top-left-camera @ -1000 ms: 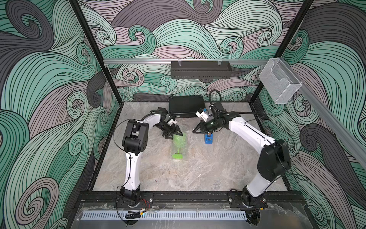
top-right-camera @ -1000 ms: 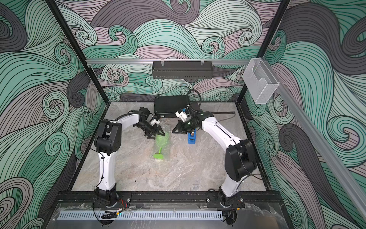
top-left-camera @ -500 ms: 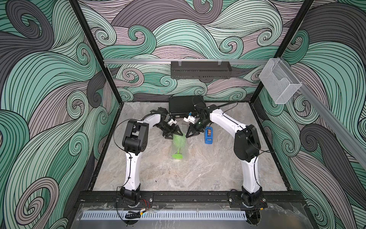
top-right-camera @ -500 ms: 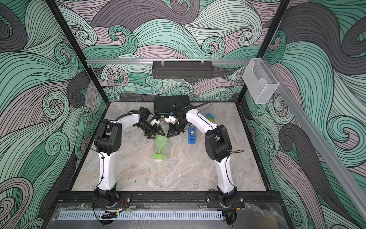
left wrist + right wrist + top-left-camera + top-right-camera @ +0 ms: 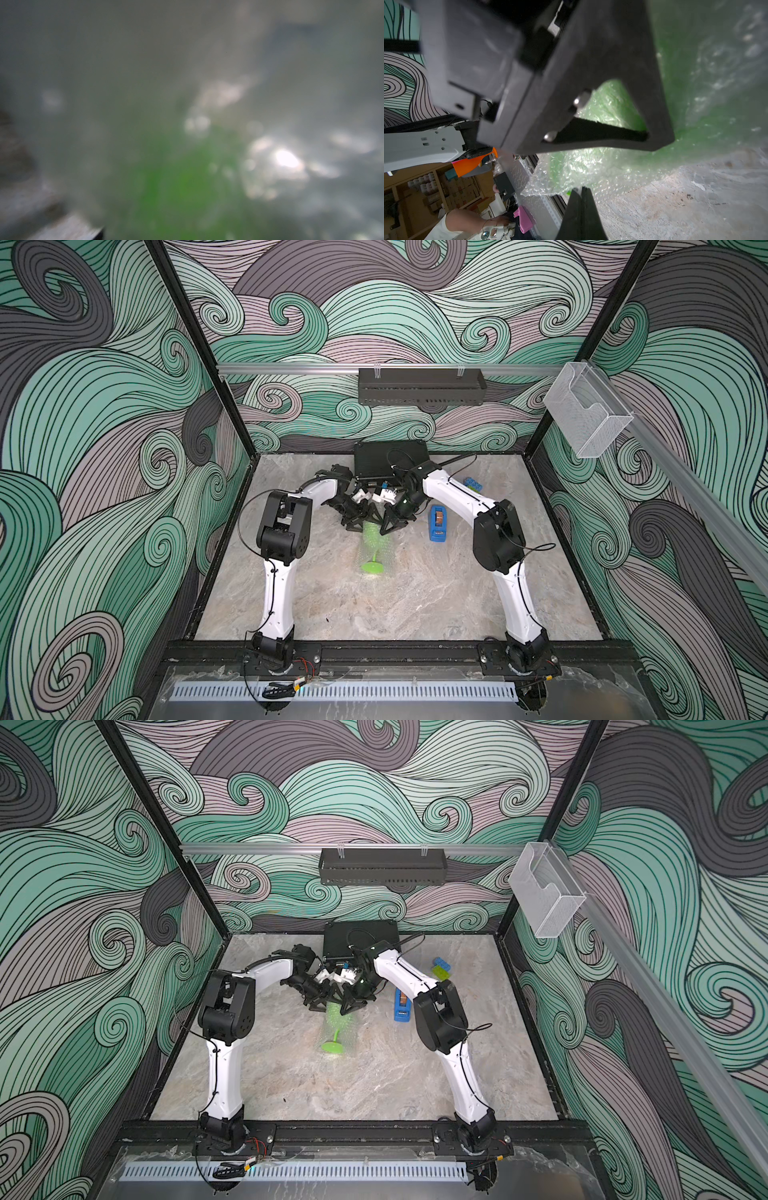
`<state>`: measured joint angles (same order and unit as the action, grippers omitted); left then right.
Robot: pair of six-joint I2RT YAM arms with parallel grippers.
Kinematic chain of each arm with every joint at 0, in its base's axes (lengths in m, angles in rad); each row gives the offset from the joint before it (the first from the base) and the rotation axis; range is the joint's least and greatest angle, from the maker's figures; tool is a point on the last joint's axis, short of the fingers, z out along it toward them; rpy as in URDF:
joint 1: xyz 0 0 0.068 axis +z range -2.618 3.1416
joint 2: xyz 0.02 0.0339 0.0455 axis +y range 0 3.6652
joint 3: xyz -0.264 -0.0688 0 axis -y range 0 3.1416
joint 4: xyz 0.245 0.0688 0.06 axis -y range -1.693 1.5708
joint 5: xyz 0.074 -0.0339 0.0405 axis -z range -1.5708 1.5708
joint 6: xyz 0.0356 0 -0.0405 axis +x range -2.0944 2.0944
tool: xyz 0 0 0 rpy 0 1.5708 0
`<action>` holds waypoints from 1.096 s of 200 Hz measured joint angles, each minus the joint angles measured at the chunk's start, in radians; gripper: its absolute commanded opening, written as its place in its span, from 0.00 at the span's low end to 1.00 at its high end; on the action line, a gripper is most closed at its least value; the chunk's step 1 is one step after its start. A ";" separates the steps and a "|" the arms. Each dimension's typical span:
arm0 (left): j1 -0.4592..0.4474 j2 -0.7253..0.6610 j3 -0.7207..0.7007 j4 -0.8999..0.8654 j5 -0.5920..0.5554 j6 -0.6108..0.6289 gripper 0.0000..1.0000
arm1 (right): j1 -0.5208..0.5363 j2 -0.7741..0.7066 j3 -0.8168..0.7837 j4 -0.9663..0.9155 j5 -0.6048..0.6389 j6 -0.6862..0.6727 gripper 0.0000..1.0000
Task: Wrap wine glasses in bubble wrap
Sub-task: Stick the tape on the bubble wrap.
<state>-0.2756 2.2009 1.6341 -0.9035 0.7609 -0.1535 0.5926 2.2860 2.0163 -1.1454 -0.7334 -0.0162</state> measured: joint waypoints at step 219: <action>-0.001 0.000 0.000 0.000 -0.002 0.000 0.72 | -0.006 0.104 0.135 -0.070 0.181 0.092 0.34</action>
<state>-0.2764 2.2009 1.6337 -0.9035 0.7586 -0.1539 0.5869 2.3898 2.1509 -1.2152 -0.5526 0.0761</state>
